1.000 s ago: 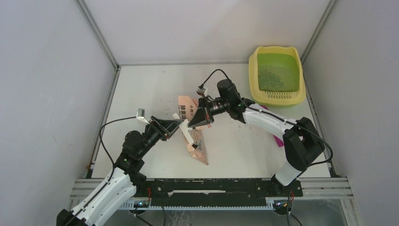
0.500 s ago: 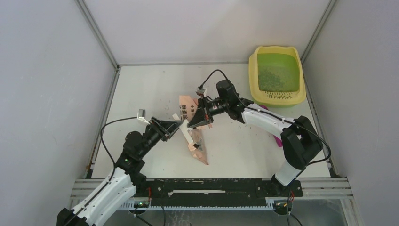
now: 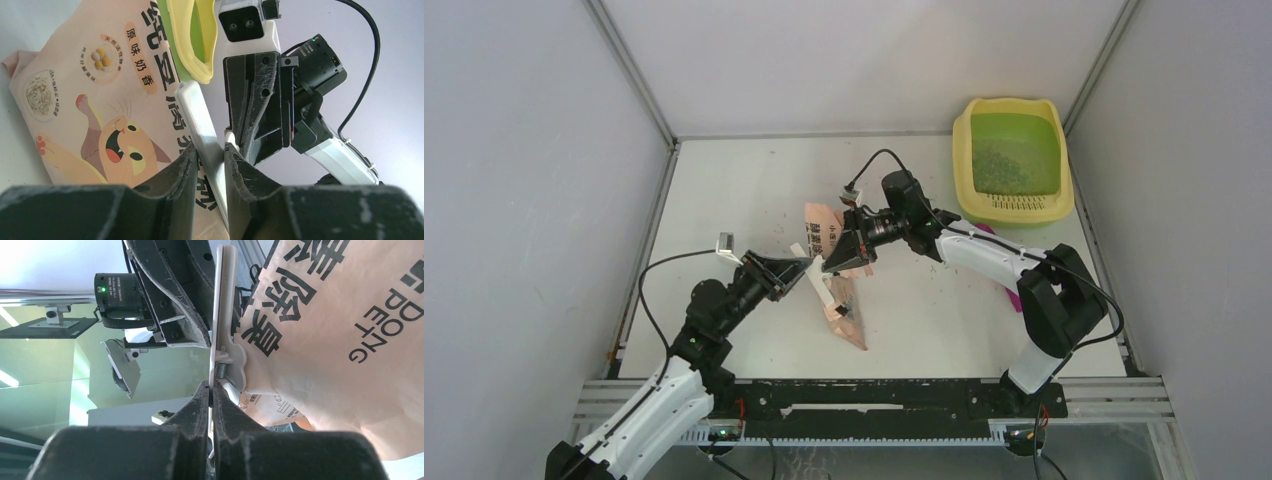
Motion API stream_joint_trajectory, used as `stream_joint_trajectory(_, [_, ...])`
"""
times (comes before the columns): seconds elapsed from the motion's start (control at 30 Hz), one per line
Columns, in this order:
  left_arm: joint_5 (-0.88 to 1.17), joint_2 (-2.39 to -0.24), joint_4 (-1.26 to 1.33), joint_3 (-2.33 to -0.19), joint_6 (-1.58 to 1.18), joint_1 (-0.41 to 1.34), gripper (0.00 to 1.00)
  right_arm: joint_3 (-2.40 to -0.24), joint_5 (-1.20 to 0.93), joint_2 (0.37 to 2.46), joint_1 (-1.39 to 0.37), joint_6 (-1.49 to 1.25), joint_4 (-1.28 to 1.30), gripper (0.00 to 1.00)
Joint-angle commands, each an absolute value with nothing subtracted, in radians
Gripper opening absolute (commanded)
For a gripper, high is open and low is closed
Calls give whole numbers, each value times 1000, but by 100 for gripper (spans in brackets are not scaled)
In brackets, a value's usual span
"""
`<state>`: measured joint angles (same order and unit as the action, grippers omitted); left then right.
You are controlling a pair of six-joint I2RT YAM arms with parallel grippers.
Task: Fill the litter box with clean litter
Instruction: Pick up the clamp at the center of the board.
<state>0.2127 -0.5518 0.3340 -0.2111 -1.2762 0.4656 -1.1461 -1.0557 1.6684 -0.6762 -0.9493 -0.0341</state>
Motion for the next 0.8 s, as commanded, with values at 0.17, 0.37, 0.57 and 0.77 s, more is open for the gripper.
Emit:
stream_joint_trajectory(0.17, [224, -530, 362, -181, -1290, 448, 29, -1152, -1064, 1662, -683, -938, -75, 28])
stream_joint_trajectory(0.37, [226, -535, 365, -179, -1291, 445, 29, -1152, -1053, 1650, -671, -901, -30, 33])
stream_joint_trajectory(0.57, [229, -537, 369, -177, -1292, 442, 29, -1152, -1049, 1637, -648, -871, 18, 34])
stream_joint_trajectory(0.77, [233, -537, 369, -175, -1292, 437, 29, -1153, -1046, 1638, -639, -854, 41, 35])
